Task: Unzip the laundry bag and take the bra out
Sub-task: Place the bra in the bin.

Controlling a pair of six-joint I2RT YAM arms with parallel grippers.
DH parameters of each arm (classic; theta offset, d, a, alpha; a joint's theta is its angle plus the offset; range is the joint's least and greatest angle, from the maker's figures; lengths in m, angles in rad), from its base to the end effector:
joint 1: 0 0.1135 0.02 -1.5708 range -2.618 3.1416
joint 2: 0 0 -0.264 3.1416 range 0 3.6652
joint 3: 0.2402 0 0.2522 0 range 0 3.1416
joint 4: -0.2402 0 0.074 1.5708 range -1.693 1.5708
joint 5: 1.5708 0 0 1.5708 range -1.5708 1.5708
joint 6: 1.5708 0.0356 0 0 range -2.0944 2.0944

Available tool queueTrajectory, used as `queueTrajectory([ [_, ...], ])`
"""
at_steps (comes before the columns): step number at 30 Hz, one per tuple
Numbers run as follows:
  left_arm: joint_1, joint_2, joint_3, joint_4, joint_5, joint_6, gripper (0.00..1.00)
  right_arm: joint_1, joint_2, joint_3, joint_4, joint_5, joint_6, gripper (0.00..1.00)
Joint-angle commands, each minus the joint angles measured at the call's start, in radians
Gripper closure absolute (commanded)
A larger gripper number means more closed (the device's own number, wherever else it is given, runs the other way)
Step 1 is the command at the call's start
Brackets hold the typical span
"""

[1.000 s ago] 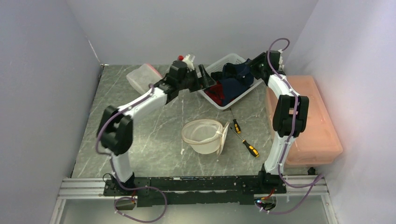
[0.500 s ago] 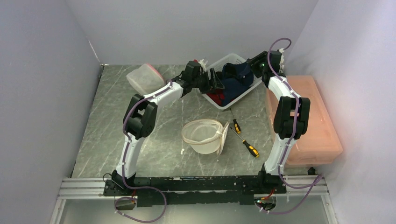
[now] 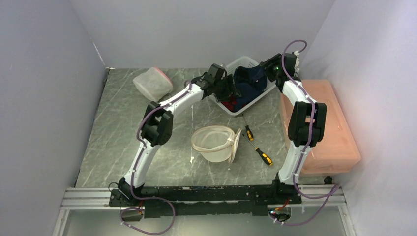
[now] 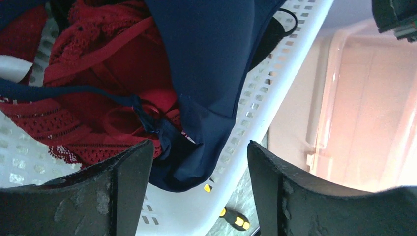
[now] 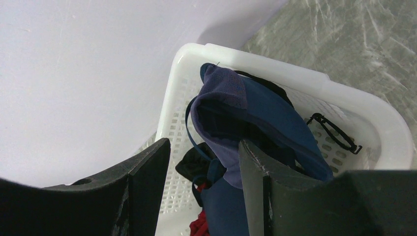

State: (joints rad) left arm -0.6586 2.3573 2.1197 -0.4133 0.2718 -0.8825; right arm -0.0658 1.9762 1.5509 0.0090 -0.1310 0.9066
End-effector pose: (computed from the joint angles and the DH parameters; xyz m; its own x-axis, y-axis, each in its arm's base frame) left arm 0.4253 -0.3412 0.2350 -0.8902 -0.2519 -0.3797 0.1117 0.6873 -0.7178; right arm 0.4713 -0.0264 0.2655 -0.2913 0.8016 -0.5222 0.2844 0.5937 0.7527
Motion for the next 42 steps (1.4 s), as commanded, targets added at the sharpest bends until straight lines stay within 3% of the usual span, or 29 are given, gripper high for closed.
queueTrajectory([
  [1,-0.007,0.043,0.110,-0.176,-0.115,-0.073,0.26,-0.005,-0.023,0.032,0.041,0.014,-0.019,0.43],
  [10,-0.009,0.127,0.272,-0.267,-0.136,-0.112,0.35,-0.004,-0.018,0.044,0.037,0.011,-0.017,0.43],
  [18,-0.010,0.155,0.288,-0.199,-0.073,-0.125,0.46,-0.005,-0.014,0.044,0.042,0.006,-0.017,0.43],
  [28,-0.024,0.195,0.327,-0.177,-0.017,-0.130,0.51,-0.005,-0.008,0.042,0.047,0.001,-0.017,0.43],
  [33,-0.024,0.187,0.321,-0.167,-0.020,-0.126,0.67,-0.005,-0.011,0.045,0.053,-0.011,-0.015,0.43],
  [39,-0.025,0.077,0.249,-0.139,-0.083,-0.068,0.95,0.001,-0.025,0.069,0.048,-0.029,-0.023,0.42],
  [42,-0.024,0.017,0.221,-0.144,-0.123,-0.031,0.97,0.006,-0.032,0.086,0.038,-0.043,-0.016,0.41],
])
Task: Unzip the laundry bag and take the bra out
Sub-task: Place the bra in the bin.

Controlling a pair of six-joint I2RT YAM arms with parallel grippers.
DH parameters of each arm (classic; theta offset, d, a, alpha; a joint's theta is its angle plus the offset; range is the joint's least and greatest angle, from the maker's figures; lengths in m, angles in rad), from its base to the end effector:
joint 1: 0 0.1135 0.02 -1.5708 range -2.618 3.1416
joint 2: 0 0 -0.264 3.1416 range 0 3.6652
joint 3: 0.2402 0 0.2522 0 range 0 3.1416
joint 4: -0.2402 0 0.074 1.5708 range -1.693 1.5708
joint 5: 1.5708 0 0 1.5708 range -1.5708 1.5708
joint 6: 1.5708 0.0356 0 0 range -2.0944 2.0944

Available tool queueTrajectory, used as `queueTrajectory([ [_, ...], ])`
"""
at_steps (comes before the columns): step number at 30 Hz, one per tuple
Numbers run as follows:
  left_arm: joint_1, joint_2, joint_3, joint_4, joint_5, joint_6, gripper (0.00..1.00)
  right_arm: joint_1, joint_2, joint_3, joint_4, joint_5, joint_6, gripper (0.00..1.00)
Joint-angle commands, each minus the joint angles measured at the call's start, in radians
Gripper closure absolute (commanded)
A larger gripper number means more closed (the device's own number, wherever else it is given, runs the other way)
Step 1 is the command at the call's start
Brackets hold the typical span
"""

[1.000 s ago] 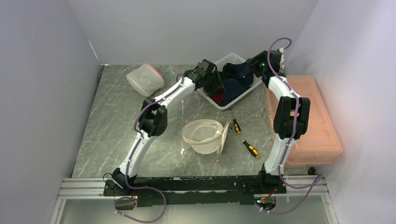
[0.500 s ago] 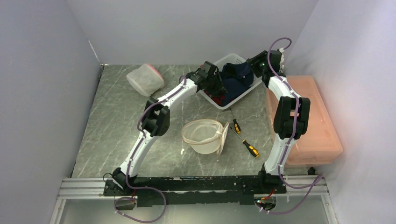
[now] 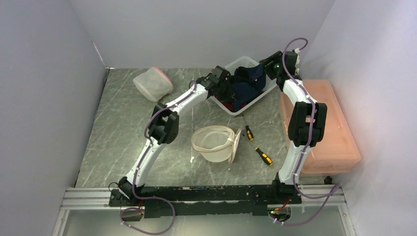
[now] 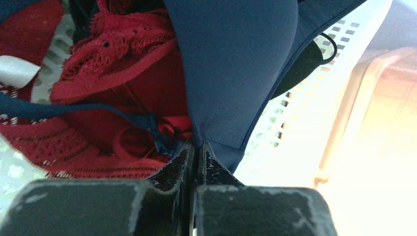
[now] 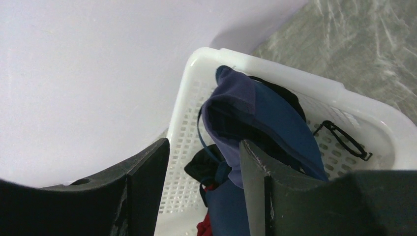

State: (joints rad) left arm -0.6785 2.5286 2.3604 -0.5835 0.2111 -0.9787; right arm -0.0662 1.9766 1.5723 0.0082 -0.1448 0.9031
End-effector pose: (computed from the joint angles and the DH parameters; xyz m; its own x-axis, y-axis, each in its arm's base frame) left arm 0.4367 -0.3617 0.2092 -0.9048 -0.3127 -0.2890 -0.0321 0.7269 -0.6860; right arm 0.4731 -0.0262 0.2727 -0.2913 0.7981 -0.5275 0.2606 0.5968 0.7589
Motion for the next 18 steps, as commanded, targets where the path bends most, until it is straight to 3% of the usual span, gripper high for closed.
queueTrajectory([
  [1,-0.003,-0.174,-0.034,0.027,-0.074,0.073,0.97,0.008,-0.031,0.072,0.033,-0.038,-0.007,0.40],
  [18,0.088,-0.399,-0.395,0.105,-0.144,0.075,0.97,0.026,-0.030,0.139,-0.016,-0.051,-0.016,0.36],
])
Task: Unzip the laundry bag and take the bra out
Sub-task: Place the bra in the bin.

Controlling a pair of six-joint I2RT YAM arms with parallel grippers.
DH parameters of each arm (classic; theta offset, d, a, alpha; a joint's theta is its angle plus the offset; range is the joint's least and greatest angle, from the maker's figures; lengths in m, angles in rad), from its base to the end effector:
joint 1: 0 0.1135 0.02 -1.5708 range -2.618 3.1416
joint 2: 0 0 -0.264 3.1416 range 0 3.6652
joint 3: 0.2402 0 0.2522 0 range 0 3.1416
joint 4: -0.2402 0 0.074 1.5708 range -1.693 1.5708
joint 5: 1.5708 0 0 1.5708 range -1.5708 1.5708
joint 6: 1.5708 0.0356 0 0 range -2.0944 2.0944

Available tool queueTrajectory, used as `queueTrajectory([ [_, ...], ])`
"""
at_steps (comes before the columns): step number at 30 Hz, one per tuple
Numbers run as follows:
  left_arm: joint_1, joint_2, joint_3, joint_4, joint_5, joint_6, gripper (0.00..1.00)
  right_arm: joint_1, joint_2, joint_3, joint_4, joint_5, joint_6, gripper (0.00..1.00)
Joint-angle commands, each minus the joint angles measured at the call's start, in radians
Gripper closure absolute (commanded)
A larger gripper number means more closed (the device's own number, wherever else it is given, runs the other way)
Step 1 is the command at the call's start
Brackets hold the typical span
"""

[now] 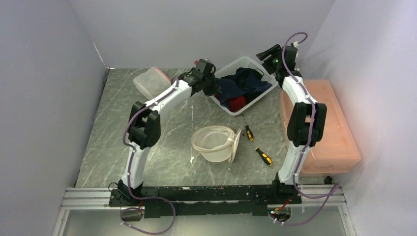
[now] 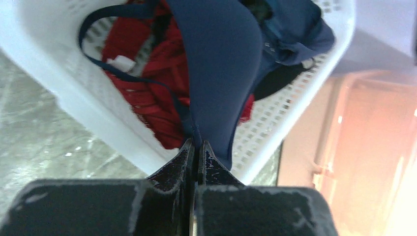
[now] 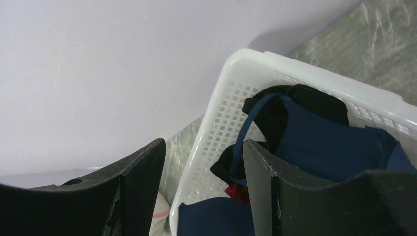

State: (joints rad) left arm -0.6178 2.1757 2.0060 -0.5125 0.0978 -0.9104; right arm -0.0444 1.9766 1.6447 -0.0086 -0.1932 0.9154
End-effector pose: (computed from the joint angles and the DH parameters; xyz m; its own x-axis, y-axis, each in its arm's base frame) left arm 0.4110 -0.2963 0.2794 -0.8193 -0.3820 -0.4275 -0.0144 0.7591 -0.6508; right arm 0.4779 -0.0144 0.2966 -0.3121 0.7927 -0.5236 0.1809 0.5907 0.7864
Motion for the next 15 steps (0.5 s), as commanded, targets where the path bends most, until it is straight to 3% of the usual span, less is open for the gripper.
queueTrajectory([
  [1,0.032,-0.040,-0.043,0.038,-0.026,0.008,0.97,0.009,-0.031,0.066,-0.011,0.002,-0.041,0.37],
  [3,0.038,-0.017,-0.024,0.028,-0.008,0.013,0.97,0.021,-0.037,0.066,-0.024,0.017,-0.069,0.37],
  [4,0.039,-0.005,-0.010,0.020,0.003,0.017,0.93,0.026,-0.041,0.064,-0.027,0.023,-0.080,0.37],
  [10,0.038,-0.003,0.032,0.022,0.022,0.053,0.44,0.038,-0.057,0.060,-0.025,0.028,-0.101,0.37],
  [13,0.038,0.009,0.085,-0.024,0.026,0.091,0.31,0.065,-0.052,0.084,-0.045,0.026,-0.120,0.37],
  [15,0.038,0.002,0.094,-0.044,0.022,0.105,0.29,0.083,-0.058,0.085,-0.051,0.034,-0.138,0.37],
])
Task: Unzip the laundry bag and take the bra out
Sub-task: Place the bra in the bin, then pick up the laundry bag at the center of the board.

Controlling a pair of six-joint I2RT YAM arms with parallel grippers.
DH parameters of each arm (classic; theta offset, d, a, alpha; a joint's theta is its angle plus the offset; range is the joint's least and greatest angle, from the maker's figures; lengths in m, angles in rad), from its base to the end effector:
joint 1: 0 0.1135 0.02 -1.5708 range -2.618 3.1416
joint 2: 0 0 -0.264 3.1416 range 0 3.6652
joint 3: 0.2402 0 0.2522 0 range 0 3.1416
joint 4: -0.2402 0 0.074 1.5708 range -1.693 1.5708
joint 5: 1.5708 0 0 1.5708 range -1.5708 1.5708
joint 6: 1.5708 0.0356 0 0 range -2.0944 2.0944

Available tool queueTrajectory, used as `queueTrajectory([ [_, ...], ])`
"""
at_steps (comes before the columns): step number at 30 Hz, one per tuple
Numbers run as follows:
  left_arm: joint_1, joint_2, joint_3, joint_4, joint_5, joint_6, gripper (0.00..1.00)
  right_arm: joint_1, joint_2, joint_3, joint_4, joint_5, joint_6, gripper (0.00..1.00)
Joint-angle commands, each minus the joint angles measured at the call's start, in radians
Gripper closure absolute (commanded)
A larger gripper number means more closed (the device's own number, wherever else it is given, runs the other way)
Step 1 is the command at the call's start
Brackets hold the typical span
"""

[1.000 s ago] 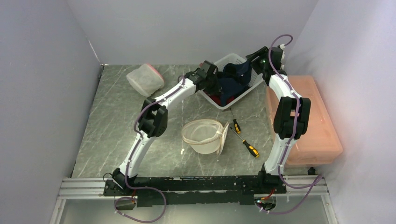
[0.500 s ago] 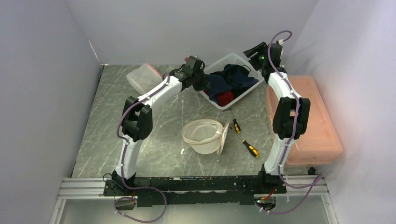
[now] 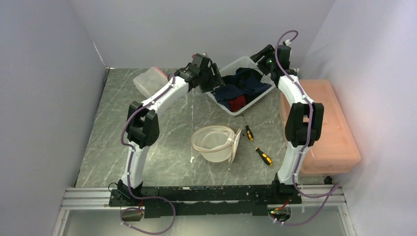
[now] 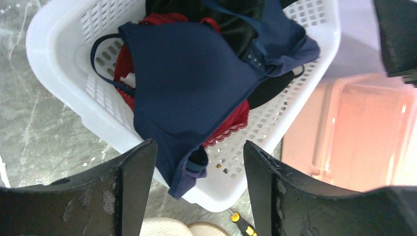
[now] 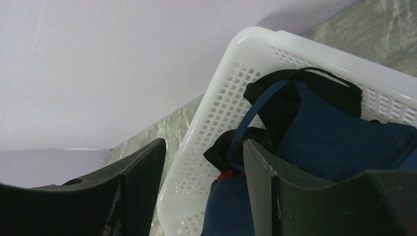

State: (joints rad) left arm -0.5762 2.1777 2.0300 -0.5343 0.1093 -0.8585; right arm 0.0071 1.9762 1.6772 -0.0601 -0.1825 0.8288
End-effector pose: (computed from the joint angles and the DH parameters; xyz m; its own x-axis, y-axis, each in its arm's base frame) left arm 0.4227 -0.2793 0.2847 -0.8091 -0.3715 -0.4553 0.0003 0.7746 -0.6325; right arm 0.4779 0.0099 0.3030 -0.3679 0.7223 -0.5856 0.1395 0.6655 0.7332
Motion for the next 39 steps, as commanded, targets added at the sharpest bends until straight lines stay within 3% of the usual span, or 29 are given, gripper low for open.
queueTrajectory([
  [1,-0.004,-0.018,0.055,-0.018,0.005,0.057,0.29,0.039,-0.064,0.048,0.000,0.031,-0.056,0.37],
  [5,-0.013,-0.120,-0.060,0.048,-0.011,0.091,0.31,0.074,-0.121,-0.019,0.050,0.058,-0.070,0.38],
  [11,-0.066,-0.339,-0.230,0.121,-0.081,0.228,0.33,0.187,-0.353,-0.280,0.281,0.128,-0.106,0.38],
  [13,-0.098,-0.477,-0.325,0.166,-0.150,0.302,0.29,0.258,-0.443,-0.356,0.292,0.200,-0.148,0.38],
  [17,-0.119,-0.735,-0.569,0.199,-0.260,0.316,0.07,0.386,-0.622,-0.495,0.255,0.315,-0.197,0.38],
  [22,-0.116,-0.982,-0.824,0.097,-0.314,0.363,0.07,0.536,-0.803,-0.666,0.094,0.379,-0.200,0.36],
  [26,-0.114,-1.111,-0.972,0.020,-0.217,0.426,0.07,0.605,-0.928,-0.817,-0.018,0.374,-0.175,0.31],
  [31,-0.113,-1.180,-1.103,0.111,-0.001,0.492,0.07,0.606,-1.120,-1.007,-0.066,0.309,-0.141,0.26],
  [35,-0.068,-1.068,-1.098,0.160,0.106,0.498,0.07,0.606,-1.309,-1.092,-0.089,0.287,-0.157,0.26],
  [39,0.065,-0.896,-1.061,0.171,0.357,0.482,0.07,0.606,-1.432,-1.100,-0.188,0.301,-0.190,0.27],
])
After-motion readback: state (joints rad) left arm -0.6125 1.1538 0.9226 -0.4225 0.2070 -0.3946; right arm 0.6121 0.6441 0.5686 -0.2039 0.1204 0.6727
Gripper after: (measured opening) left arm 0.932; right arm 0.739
